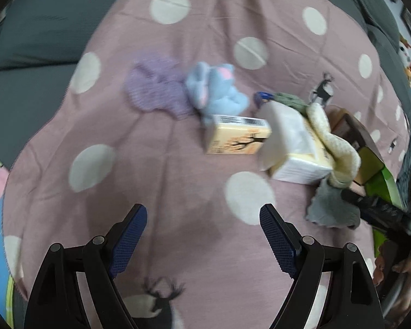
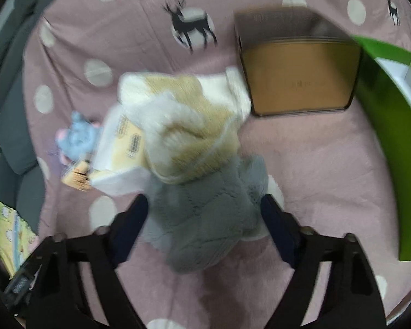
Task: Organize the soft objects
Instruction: 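Move the right tool back toward the grey knit cloth, then grasp the grey knit cloth with the right gripper and lift it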
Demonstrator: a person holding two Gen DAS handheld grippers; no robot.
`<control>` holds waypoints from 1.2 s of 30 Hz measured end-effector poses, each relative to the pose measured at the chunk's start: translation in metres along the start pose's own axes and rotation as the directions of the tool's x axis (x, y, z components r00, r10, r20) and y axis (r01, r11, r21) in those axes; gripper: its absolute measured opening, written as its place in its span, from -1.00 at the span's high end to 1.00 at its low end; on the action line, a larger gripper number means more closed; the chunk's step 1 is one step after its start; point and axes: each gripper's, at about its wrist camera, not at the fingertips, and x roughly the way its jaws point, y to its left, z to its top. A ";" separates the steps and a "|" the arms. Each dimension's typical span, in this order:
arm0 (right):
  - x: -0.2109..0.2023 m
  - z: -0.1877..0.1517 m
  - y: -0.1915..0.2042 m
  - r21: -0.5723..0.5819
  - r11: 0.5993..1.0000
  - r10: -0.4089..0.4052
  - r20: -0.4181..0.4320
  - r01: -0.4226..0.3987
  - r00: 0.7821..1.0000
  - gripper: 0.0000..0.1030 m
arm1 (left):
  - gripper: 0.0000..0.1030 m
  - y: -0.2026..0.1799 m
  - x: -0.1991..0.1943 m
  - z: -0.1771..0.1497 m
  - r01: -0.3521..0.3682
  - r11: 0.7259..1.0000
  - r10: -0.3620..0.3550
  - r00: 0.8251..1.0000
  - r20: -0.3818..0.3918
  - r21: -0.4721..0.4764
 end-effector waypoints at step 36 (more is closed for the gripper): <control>0.021 -0.059 0.058 -0.001 0.952 0.293 -0.270 -0.305 0.917 0.46 | -0.60 -0.042 0.021 -0.038 0.257 0.965 -0.245 0.956 -0.163 0.055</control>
